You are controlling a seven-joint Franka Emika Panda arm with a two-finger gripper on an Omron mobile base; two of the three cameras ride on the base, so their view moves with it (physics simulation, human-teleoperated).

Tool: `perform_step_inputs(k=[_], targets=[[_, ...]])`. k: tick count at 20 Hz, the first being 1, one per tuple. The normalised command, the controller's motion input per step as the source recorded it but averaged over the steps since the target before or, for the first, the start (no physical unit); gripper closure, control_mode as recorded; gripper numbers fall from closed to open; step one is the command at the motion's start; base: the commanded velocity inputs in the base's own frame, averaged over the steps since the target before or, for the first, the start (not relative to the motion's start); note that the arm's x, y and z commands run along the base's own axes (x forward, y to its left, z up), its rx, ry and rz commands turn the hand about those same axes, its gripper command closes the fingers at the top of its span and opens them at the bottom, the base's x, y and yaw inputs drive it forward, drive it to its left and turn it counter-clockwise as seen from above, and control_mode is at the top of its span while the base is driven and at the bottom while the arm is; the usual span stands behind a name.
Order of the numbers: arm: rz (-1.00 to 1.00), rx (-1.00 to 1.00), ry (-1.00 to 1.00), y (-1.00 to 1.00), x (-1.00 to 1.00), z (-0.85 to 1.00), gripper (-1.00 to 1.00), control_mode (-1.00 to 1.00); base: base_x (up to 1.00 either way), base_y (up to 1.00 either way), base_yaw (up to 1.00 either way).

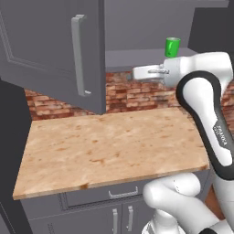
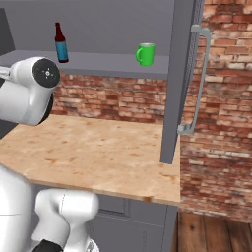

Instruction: Open the cabinet directly in front. Then move the beer and the mug to the dining counter with the jar on it.

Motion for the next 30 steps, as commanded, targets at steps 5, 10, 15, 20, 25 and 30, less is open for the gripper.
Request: perform_step_inputs(k=[5,10,15,20,25,30], targets=[[0.04,0.01,0.01,0.27,0.05,-0.08,-1.0,-1.0,0.0,0.0,0.0],[0.05,0.0,0.0,0.38,0.34,-0.12,-1.0,-1.0,0.0,0.0,0.0],[0.19,0.02,0.0,0.5,0.51,-0.15,-1.0,-1.0,0.0,0.0,0.0],[0.22,-0.05,0.0,1.0,0.11,-0.14,-1.0,-1.0,0.0,0.0,0.0],[0.11,-0.16,-0.06,1.0,-0.25,-0.08,-1.0,-1.0,0.0,0.0,0.0],[0.02,-0.16,-0.06,1.0,-0.02,-0.35,-1.0,-1.0,0.0,0.0,0.0]])
